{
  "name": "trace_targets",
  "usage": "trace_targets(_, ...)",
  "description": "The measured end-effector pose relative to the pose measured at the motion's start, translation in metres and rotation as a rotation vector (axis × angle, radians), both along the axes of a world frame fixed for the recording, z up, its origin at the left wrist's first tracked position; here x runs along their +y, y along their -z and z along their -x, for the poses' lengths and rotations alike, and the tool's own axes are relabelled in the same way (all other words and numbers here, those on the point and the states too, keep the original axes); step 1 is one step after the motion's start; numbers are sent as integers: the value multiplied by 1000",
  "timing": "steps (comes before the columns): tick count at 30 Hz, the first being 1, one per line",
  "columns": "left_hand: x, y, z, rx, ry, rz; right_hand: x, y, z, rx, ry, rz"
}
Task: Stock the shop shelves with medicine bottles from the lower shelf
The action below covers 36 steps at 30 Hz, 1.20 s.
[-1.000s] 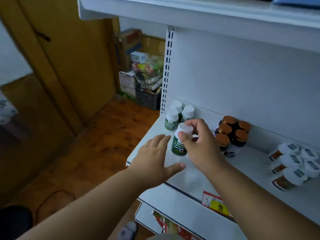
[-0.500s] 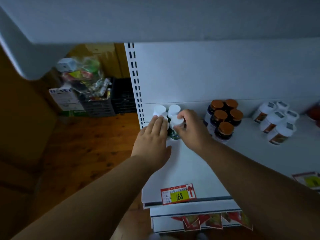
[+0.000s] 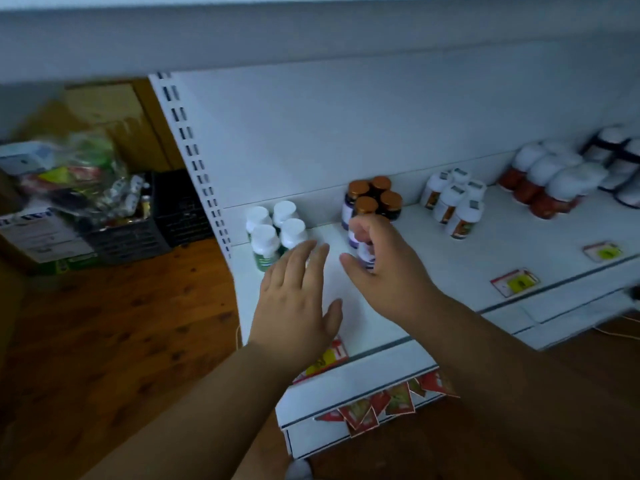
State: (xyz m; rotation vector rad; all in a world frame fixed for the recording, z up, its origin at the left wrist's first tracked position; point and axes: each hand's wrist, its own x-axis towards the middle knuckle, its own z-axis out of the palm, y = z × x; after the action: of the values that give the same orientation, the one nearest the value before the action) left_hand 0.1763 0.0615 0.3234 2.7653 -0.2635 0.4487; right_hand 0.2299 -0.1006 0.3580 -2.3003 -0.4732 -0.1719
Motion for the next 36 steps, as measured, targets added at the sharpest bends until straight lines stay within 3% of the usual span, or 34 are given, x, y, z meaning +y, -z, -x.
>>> trace_targets(10, -232, -14, 22, 43, 440, 42, -241, -2, 87, -186, 414, -48)
trace_targets(18, -456, -16, 40, 119, 598, -4, -464, -5, 136, -31, 591, 34)
trace_targets(24, -547, -9, 3, 174, 618, -28, -560, 7, 100, 51, 617, 28)
trace_targets(36, -767, 29, -160, 394, 715, 103, -771, 21, -23, 186, 734, 126)
